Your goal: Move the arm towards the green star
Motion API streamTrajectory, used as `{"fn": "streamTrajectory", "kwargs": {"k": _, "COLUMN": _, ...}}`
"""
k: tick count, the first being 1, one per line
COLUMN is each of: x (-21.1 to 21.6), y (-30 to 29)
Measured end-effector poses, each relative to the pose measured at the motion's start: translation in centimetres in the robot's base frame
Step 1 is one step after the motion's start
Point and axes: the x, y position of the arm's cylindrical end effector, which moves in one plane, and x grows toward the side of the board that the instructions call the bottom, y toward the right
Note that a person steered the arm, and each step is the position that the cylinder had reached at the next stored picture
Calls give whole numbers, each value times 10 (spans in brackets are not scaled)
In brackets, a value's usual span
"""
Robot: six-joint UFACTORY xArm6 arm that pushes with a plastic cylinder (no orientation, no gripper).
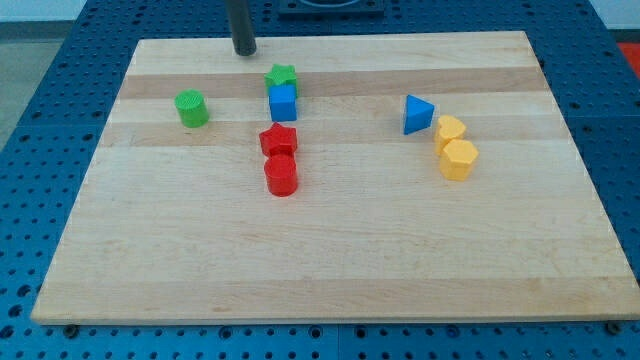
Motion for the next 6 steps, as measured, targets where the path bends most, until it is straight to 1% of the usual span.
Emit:
{"fn": "streamTrajectory", "kwargs": {"k": 1, "x": -4, "y": 28}}
{"fn": "streamTrajectory", "kwargs": {"k": 2, "x": 28, "y": 83}}
{"fn": "streamTrajectory", "kwargs": {"k": 3, "x": 50, "y": 86}}
{"fn": "streamTrajectory", "kwargs": {"k": 4, "x": 40, "y": 85}}
{"fn": "streamTrajectory", "kwargs": {"k": 5, "x": 13, "y": 65}}
{"fn": "streamTrajectory", "kwargs": {"k": 6, "x": 7, "y": 33}}
